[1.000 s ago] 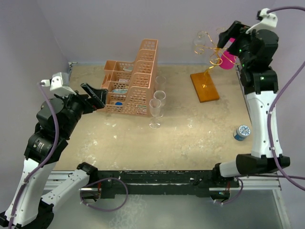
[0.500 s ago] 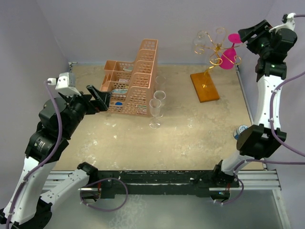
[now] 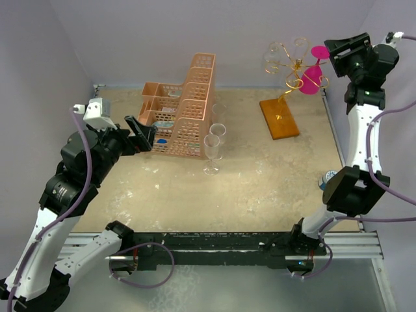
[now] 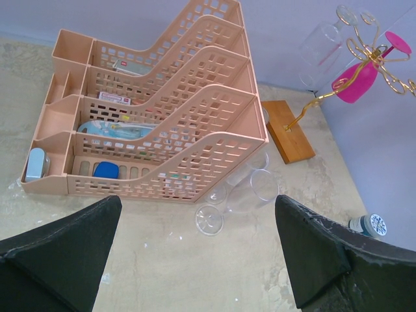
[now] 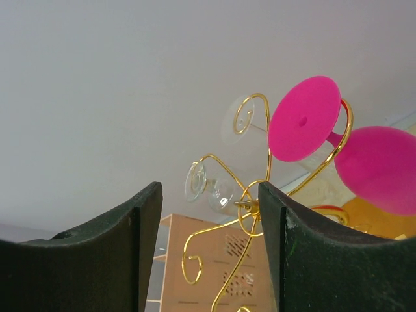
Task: Take the wine glass off the wine glass rack
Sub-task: Pick up the wine glass from the wine rack.
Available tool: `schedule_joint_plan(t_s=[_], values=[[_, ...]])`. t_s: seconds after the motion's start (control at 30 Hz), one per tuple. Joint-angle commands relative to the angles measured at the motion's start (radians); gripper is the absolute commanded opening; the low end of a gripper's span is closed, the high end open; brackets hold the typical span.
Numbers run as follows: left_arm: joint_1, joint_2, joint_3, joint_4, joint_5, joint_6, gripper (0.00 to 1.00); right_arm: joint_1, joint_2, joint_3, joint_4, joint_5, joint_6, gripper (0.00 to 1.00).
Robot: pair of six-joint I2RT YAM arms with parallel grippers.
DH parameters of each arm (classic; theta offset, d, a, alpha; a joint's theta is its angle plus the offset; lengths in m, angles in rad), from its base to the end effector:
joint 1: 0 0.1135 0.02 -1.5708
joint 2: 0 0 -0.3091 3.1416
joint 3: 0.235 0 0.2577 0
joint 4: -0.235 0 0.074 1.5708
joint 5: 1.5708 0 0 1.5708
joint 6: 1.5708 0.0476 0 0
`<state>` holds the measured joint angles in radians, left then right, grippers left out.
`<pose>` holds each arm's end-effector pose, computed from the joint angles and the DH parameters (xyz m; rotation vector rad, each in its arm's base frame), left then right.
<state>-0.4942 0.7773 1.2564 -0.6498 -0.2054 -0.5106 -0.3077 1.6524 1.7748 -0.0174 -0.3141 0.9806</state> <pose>0.1043 -0.0452 0.4786 -0.1676 1.7628 -0.5562 0.3906 -0.1087 0.5242 0.6880 1.3544 0.7724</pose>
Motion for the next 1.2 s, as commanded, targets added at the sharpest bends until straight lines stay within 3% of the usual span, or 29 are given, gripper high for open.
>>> schedule_joint_plan(t_s=[0.0, 0.33, 0.8, 1.17], values=[[-0.006, -0.001, -0.001, 0.05, 0.007, 0.013, 0.99, 0.0, 0.014, 0.023, 0.035, -0.012, 0.057, 0.62], [-0.006, 0.001, -0.004, 0.049, 0.003, 0.007, 0.99, 0.0, 0.018, -0.077, 0.139, -0.016, 0.166, 0.51], [-0.006, 0.002, -0.003, 0.047, -0.007, 0.017, 0.99, 0.001, 0.063, -0.079, 0.186, 0.002, 0.23, 0.47], [-0.007, 0.005, -0.001, 0.047, -0.009, 0.019, 0.99, 0.0, 0.083, -0.059, 0.164, 0.055, 0.209, 0.5]])
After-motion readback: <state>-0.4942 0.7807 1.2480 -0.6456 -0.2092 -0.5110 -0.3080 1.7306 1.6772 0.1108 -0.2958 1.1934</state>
